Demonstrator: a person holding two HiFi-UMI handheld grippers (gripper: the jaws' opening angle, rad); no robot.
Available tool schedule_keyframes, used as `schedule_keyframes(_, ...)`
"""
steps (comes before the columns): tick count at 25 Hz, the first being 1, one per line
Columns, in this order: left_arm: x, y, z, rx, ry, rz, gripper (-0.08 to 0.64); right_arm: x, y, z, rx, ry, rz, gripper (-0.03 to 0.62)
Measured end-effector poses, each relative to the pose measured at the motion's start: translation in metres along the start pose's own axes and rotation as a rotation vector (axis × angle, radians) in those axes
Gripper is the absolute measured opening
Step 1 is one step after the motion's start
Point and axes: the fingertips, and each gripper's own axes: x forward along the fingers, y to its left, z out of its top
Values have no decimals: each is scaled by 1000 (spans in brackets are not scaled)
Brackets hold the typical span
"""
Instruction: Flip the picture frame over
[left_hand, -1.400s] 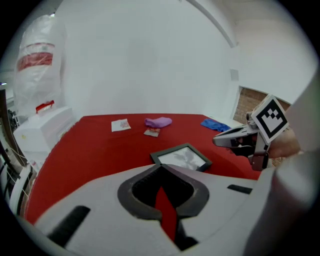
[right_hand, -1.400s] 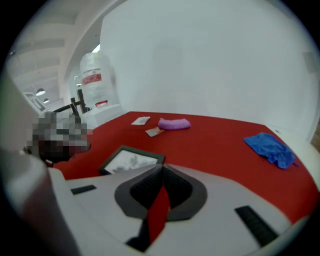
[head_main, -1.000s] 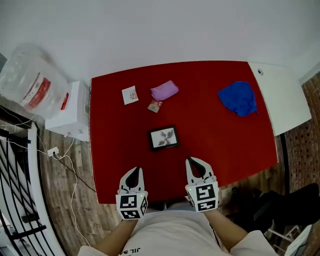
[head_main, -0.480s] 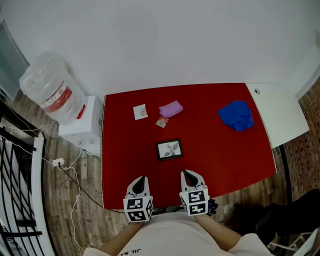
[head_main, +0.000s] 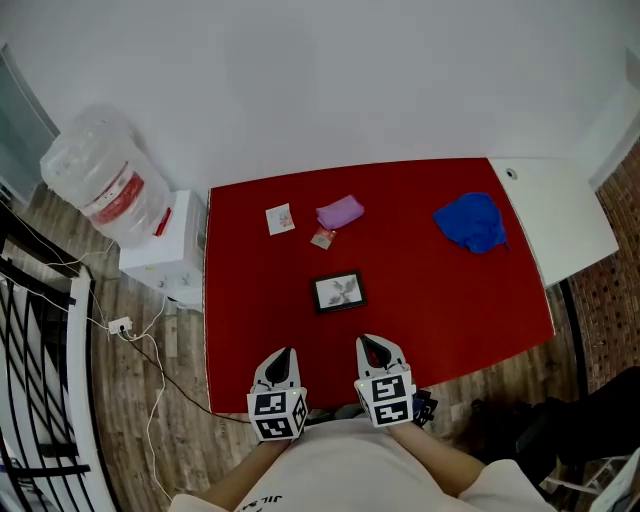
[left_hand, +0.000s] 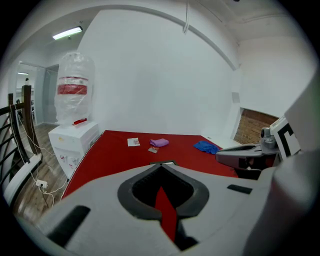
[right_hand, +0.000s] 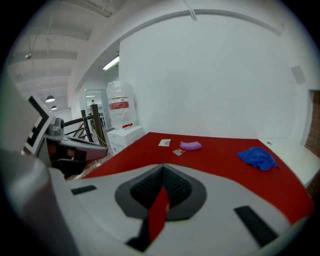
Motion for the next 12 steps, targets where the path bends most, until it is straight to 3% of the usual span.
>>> schedule_keyframes(12,-8,-2,-3,0,-3,-6,6,-9,1,-9,-12,14,-11,3)
